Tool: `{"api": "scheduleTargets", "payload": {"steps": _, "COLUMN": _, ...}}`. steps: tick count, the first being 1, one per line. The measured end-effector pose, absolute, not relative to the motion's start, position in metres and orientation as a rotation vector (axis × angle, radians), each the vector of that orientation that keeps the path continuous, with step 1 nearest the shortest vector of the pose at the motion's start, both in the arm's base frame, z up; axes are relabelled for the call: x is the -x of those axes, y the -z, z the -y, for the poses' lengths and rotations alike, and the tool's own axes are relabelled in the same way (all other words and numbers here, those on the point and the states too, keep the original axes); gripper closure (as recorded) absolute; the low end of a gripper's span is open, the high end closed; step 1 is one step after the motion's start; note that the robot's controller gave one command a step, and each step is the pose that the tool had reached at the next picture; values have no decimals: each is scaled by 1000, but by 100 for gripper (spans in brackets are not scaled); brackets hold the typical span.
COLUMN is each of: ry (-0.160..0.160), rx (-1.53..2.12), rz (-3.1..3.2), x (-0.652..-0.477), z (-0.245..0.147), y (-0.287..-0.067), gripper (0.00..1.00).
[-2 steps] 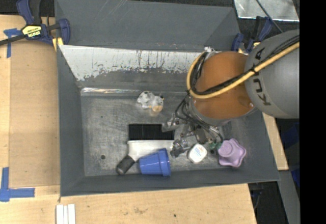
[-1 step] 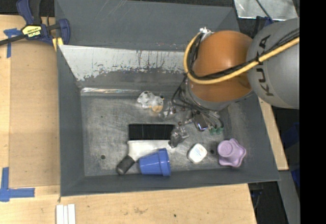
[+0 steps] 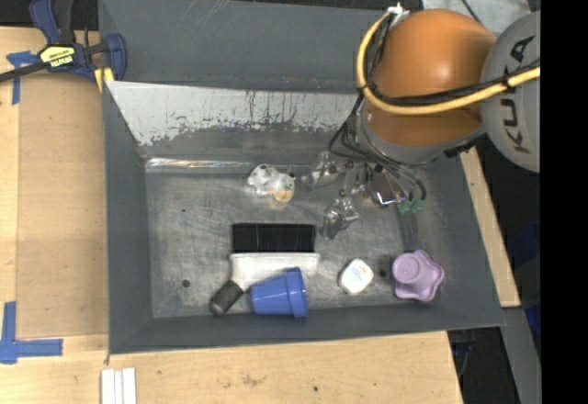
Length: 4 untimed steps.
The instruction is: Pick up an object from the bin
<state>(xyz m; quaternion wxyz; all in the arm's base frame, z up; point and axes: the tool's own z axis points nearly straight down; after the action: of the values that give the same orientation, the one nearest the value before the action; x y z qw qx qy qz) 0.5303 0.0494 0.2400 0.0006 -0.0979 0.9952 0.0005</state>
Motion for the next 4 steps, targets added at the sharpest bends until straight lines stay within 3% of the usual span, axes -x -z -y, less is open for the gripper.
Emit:
{"api": "scheduleTargets", "payload": {"steps": 1, "ry": 2, "rx": 268, "rz": -3111, "x": -534, "z": -72, "y": -254, "gripper": 100}}
{"api": "scheduleTargets", "payload": {"steps": 2, "ry": 1, "rx": 934, "rz": -2996, "x": -532, "z": -74, "y": -202, "gripper": 0}}
{"api": "scheduleTargets", "payload": {"steps": 3, "ry": 0, "rx": 996, "rz": -2976, "x": -532, "z": -72, "y": -190, "gripper": 100}}
{"api": "scheduleTargets", "payload": {"steps": 4, "ry": 0, "rx": 995, "rz": -2977, "x": -532, "z": -72, "y": -190, "gripper": 0}}
